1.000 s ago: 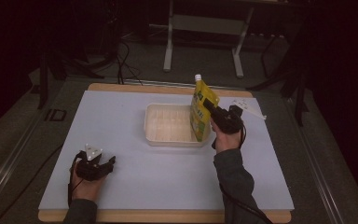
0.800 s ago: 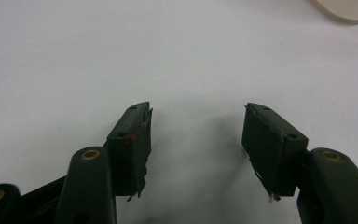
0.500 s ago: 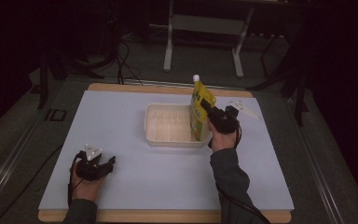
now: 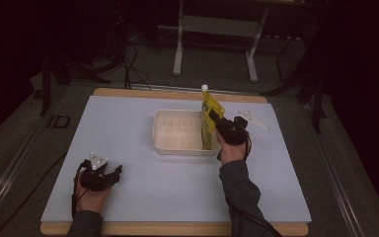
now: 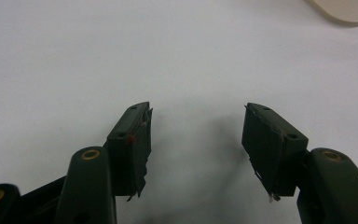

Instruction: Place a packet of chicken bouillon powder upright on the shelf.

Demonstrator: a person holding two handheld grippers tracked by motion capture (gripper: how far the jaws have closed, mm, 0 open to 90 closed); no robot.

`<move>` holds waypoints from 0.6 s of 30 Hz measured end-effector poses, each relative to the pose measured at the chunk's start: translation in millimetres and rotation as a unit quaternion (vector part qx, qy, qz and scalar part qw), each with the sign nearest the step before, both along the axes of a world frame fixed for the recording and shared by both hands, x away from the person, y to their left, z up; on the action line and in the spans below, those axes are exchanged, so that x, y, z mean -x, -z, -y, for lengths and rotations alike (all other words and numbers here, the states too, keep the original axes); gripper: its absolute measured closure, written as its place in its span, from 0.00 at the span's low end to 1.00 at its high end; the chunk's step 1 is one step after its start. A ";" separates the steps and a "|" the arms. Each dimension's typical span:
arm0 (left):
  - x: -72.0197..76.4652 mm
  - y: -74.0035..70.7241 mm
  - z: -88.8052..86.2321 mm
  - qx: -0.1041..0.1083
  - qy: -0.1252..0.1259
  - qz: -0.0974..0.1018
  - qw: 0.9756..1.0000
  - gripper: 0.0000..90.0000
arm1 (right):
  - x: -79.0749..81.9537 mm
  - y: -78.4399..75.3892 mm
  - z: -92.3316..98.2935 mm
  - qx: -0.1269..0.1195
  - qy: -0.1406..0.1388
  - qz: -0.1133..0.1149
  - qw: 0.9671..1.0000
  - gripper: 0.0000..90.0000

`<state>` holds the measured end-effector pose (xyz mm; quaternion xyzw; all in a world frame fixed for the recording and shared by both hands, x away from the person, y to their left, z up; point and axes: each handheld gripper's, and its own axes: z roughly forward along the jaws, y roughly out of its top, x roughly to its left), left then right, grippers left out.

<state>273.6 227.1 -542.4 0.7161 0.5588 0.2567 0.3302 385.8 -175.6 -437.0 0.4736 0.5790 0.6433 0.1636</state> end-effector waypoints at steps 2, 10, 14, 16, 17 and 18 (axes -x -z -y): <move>0.0 -0.1 -0.1 -0.001 0.001 -0.001 1.000 0.47 | -0.2 0.5 0.6 0.002 0.000 -0.003 1.000 1.00; 0.1 0.0 0.1 -0.002 0.001 -0.001 1.000 0.47 | -1.6 2.0 -1.8 0.039 -0.002 -0.019 0.999 1.00; 0.2 -0.1 0.2 -0.002 0.001 -0.001 1.000 0.47 | -4.0 1.7 -0.8 0.052 0.000 -0.025 0.998 1.00; 0.2 -0.1 0.2 -0.002 0.001 0.000 1.000 0.46 | -5.2 1.3 0.2 0.060 0.001 -0.030 0.998 1.00; 0.2 0.0 0.2 -0.002 0.001 0.000 1.000 0.47 | -5.7 1.1 0.8 0.066 0.003 -0.033 0.997 1.00; 0.2 0.0 0.2 -0.002 0.001 0.000 1.000 0.46 | -5.7 1.1 0.8 0.066 0.003 -0.033 0.997 1.00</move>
